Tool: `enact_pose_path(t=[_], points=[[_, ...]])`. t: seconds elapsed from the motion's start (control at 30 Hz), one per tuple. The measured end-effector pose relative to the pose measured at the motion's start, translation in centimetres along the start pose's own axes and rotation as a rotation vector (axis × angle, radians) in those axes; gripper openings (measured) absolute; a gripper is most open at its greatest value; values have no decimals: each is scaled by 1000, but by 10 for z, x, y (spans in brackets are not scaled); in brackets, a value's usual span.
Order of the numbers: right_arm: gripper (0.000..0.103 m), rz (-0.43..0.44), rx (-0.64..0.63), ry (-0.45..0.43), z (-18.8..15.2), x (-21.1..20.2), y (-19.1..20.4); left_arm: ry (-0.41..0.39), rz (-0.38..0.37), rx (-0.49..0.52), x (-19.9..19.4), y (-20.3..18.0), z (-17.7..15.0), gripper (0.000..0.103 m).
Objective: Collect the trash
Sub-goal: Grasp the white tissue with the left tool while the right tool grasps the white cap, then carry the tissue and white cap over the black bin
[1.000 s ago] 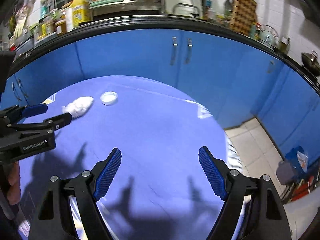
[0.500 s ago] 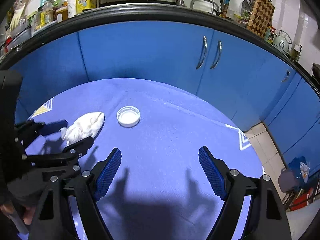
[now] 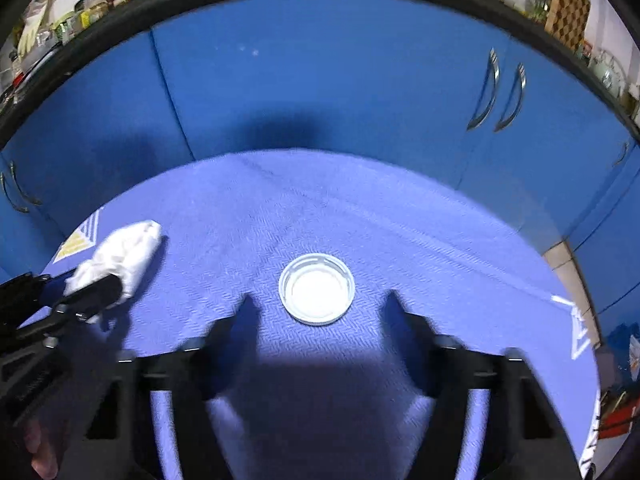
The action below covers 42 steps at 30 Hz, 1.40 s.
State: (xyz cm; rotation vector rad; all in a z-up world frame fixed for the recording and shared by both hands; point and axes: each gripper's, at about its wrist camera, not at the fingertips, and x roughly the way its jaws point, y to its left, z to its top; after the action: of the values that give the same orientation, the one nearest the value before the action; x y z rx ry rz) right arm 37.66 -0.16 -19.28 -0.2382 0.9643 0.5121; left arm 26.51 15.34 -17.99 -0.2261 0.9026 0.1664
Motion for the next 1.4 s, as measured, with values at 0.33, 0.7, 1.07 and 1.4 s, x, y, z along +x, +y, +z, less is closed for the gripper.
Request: enact_pose_path(t=[0.33,0.7,1.07,1.4], points=[[38,-26,-45,-50,-20,-30,-1,-3,-3,18,-8,-16,-6,29],[38,-51,-18,-94,-70,-91,-15,3,-50,112,-33,-72,-35,29],[38,-102,57,-163,-127,-163,-68,-14,-81,198,-64,-152,-54,29],[38,-142,133,-208,-177,-209,-128,-5,-121,322,-78,-247,-84,29]])
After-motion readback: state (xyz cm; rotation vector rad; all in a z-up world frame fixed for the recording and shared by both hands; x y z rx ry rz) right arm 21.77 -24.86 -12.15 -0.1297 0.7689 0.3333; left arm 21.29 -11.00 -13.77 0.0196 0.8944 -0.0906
